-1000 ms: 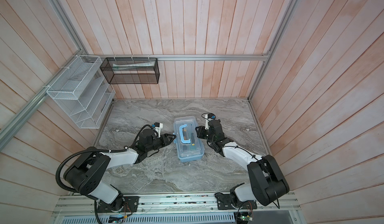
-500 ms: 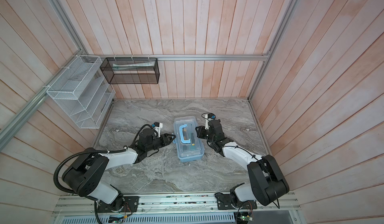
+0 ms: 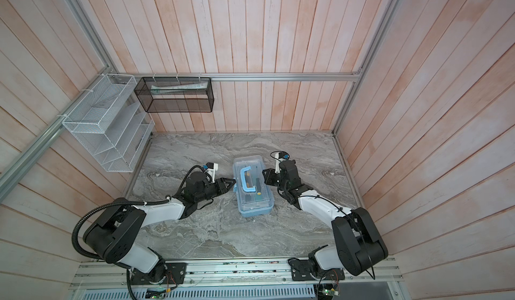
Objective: Pack the tool kit
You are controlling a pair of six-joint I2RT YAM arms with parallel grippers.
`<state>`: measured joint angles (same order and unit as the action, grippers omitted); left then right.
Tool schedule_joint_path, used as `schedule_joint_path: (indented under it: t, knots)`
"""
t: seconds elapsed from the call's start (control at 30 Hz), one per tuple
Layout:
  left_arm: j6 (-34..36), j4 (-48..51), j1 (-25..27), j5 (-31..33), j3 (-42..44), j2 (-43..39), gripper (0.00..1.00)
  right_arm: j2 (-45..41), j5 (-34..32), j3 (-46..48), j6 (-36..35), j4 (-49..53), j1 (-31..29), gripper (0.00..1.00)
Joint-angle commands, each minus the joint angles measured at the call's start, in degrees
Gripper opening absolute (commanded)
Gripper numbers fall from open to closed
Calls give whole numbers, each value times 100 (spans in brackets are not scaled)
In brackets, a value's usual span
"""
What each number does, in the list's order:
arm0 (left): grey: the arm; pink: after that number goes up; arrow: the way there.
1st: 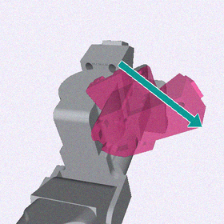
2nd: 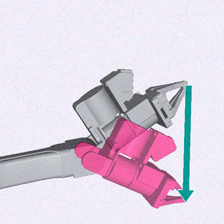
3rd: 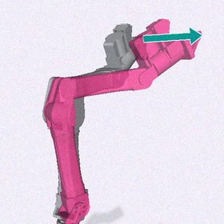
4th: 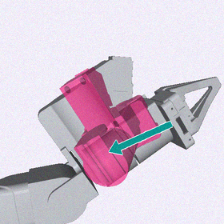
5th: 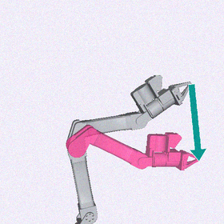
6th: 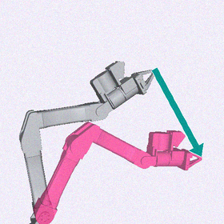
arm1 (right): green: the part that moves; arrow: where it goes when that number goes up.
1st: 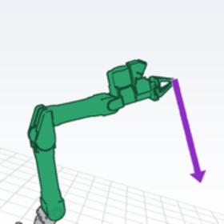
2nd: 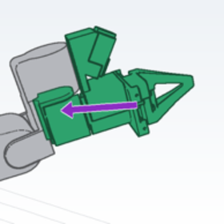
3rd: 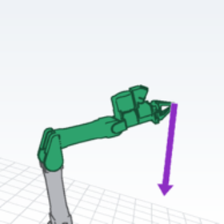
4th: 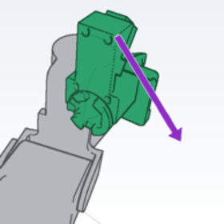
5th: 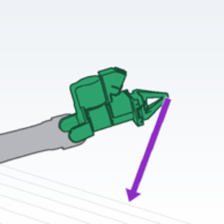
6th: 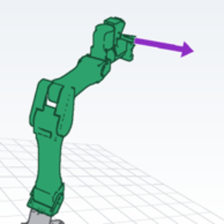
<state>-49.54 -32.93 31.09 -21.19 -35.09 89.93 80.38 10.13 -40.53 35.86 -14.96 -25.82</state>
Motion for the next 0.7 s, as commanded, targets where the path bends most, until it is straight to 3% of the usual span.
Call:
schedule_joint_path:
  t: [0.0, 0.27, 0.67]
  knots:
    - [71, 10, 7, -47, 27, 39, 40, 101, 130, 132, -33, 598, -76, 20]
    - [280, 512, 13, 90, -118, 60, 39, 127, 112, 134, -9, 585, -78, 19]
    - [61, -102, 12, -204, -150, 414, 33, 145, 125, 156, 1, 588, -78, 19]
